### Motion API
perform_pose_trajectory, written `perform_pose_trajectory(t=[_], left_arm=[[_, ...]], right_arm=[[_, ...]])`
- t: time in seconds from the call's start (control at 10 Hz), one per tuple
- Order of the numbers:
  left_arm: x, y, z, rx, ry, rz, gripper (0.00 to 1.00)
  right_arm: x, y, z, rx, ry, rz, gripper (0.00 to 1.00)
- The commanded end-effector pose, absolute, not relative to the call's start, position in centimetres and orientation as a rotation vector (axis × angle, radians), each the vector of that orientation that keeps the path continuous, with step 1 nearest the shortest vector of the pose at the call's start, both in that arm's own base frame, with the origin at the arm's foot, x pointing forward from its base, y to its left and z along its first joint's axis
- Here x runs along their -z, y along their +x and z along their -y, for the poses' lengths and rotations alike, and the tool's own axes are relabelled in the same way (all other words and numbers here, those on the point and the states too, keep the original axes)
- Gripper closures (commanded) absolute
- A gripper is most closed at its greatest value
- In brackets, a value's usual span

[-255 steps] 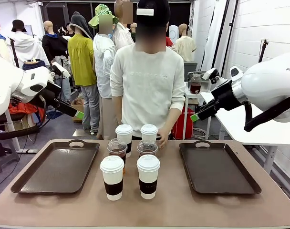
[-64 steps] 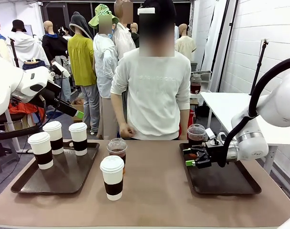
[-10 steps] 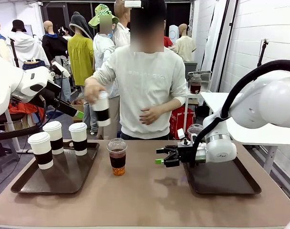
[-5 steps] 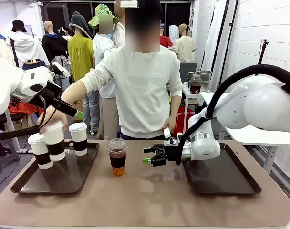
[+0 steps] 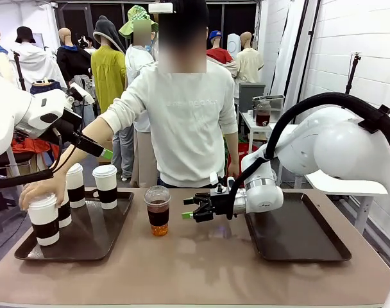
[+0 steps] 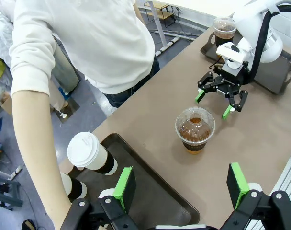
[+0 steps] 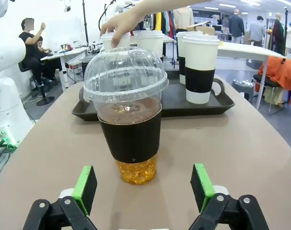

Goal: Distribute the coffee onto the tray.
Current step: Pick up another iced Americano from the middle of the table and place it on the right Handle tray.

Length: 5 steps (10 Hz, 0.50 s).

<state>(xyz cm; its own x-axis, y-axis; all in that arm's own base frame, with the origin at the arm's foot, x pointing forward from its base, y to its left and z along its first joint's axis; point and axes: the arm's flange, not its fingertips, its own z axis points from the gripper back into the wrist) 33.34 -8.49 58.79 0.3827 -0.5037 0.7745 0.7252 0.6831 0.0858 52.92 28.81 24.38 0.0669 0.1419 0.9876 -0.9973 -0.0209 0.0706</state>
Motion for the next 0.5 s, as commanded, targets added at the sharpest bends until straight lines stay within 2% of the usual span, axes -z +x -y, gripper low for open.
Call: perform_pose_trajectory(t=[0.0, 0.4], left_arm=[[-58.80, 33.36, 8.35, 0.795, -0.293, 0.874, 0.00], [-58.80, 33.36, 8.35, 0.795, -0.293, 0.874, 0.00]], right_arm=[[-24.44, 52.83, -28.68, -1.244, 1.151, 1.052, 0.00], [-24.44, 52.83, -28.68, -1.244, 1.151, 1.052, 0.00]])
